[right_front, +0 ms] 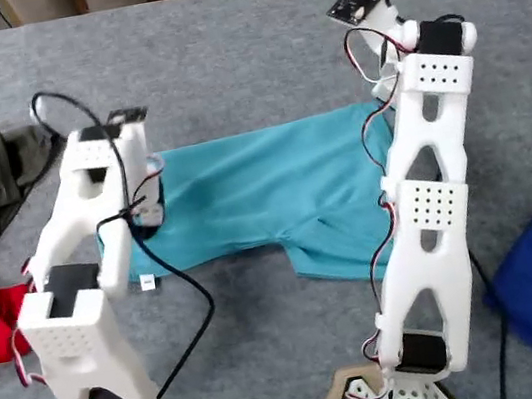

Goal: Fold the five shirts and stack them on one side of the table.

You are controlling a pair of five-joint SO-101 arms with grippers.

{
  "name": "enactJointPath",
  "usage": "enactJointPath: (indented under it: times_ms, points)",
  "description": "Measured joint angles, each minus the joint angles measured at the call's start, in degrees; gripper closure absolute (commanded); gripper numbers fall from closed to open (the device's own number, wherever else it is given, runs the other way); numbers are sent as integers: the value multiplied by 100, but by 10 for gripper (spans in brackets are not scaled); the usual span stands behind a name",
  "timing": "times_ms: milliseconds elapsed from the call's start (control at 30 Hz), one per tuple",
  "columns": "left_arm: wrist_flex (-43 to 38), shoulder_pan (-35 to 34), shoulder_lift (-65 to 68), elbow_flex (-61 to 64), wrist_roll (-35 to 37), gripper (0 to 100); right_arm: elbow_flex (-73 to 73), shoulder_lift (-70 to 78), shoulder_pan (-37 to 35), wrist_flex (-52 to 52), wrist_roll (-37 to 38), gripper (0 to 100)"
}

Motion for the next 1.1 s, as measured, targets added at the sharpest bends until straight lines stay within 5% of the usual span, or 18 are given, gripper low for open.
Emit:
enactJointPath:
  times_ms: [233, 467, 700, 1100]
  points:
    - [818, 431, 0, -1767, 299, 981, 1178, -1011, 0, 18, 0, 994]
    - [932, 70, 0, -1741, 185, 981, 4158, -3209, -316, 18, 53, 994]
    - [914, -44, -686, -677, -132, 981, 7200, -4756, -1134, -598, -35, 994]
    - [-862, -343, -2998, 2919, -149, 981, 10330, -5776, -1837, -2215, -563, 994]
